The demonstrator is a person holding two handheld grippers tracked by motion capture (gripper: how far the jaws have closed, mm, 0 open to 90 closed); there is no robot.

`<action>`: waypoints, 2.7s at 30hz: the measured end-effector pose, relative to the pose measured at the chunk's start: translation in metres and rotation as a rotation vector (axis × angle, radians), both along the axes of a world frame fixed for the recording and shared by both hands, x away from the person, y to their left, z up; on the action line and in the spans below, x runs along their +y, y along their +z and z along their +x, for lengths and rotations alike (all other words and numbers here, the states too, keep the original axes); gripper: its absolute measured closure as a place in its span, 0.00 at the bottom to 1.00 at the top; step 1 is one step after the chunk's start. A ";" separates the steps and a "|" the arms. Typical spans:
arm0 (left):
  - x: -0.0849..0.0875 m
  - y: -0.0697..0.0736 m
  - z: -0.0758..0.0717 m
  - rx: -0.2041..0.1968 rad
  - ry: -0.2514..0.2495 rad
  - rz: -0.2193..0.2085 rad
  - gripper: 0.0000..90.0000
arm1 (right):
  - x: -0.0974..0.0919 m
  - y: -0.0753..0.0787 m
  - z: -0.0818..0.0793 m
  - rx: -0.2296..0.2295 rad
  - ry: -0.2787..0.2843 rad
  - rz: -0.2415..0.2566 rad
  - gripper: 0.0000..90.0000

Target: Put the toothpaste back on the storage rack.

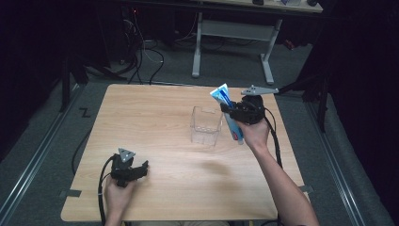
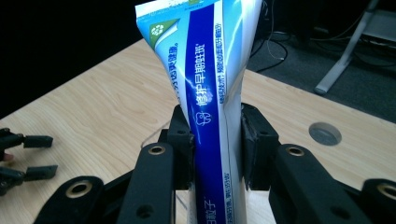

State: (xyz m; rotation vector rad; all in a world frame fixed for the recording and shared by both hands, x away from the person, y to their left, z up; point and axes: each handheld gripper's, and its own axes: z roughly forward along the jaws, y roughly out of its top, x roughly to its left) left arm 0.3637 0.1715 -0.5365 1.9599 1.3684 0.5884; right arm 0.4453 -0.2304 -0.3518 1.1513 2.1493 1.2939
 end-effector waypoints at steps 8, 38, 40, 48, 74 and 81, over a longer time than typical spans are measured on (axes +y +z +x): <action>0.000 0.000 0.000 0.000 -0.001 0.001 0.27 | 0.014 0.013 0.018 -0.027 0.010 0.025 0.77; 0.000 0.000 0.000 0.000 0.000 0.001 0.27 | 0.063 0.011 0.061 -0.046 0.011 0.014 0.76; 0.000 0.000 0.000 0.000 0.000 0.001 0.27 | 0.064 0.008 0.063 -0.040 0.010 0.007 0.76; 0.000 0.000 0.000 0.000 0.000 0.001 0.27 | 0.067 -0.002 0.065 -0.017 0.011 -0.012 0.76; 0.000 0.000 0.000 0.001 0.000 0.001 0.27 | 0.069 -0.039 0.069 0.102 0.014 -0.072 0.75; 0.000 0.000 0.000 0.000 0.001 -0.001 0.27 | 0.070 -0.047 0.070 0.125 0.015 -0.094 0.75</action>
